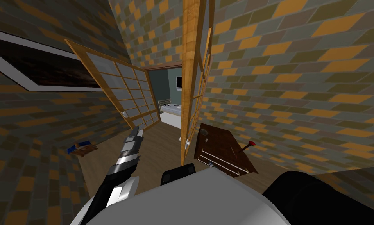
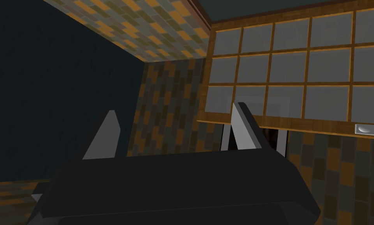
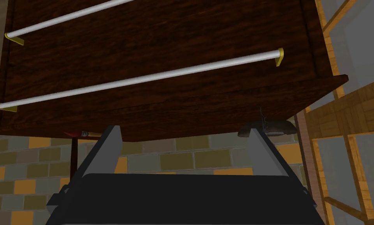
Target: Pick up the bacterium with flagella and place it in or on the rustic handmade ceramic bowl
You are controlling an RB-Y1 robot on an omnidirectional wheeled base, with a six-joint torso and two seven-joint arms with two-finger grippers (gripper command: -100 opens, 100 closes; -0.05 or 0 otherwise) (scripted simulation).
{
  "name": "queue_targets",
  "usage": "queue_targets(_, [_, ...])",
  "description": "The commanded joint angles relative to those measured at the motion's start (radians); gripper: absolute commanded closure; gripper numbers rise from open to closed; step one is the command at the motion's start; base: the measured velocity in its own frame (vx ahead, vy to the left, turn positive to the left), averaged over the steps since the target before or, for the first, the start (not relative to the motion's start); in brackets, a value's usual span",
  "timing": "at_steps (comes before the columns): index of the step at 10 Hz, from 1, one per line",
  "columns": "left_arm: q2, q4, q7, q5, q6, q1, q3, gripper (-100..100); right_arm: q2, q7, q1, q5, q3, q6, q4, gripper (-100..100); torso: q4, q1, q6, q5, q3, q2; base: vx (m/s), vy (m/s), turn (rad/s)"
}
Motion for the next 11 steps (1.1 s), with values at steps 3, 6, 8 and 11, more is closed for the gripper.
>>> queue_targets(3, [0.000, 0.000, 0.000, 0.000, 0.000, 0.000, 0.000, 0, -0.009, 0.010, -0.004, 0.073, 0.030, 0.033, 0.061, -100, 0.000, 0.000, 0.000, 0.000, 0.000, 0.000, -0.063, -0.102, 0.205])
queue_targets(6, [0.000, 0.000, 0.000, 0.000, 0.000, 0.000, 0.000, 0, -0.021, 0.019, -0.012, 0.131, 0.054, 0.061, 0.110, -100, 0.000, 0.001, 0.000, 0.000, 0.000, 0.000, -0.058, -0.082, 0.228])
queue_targets(8, [0.000, 0.000, 0.000, 0.000, 0.000, 0.000, 0.000, 0, -0.031, 0.028, -0.021, 0.170, 0.071, 0.081, 0.143, -100, 0.000, 0.001, 0.001, 0.000, 0.000, -0.001, -0.060, -0.088, 0.228])
queue_targets(11, [0.000, 0.000, 0.000, 0.000, 0.000, 0.000, 0.000, 0, -0.050, 0.044, -0.037, 0.223, 0.097, 0.114, 0.189, -100, 0.000, 0.000, 0.001, 0.000, -0.001, -0.002, -0.055, -0.086, 0.241])
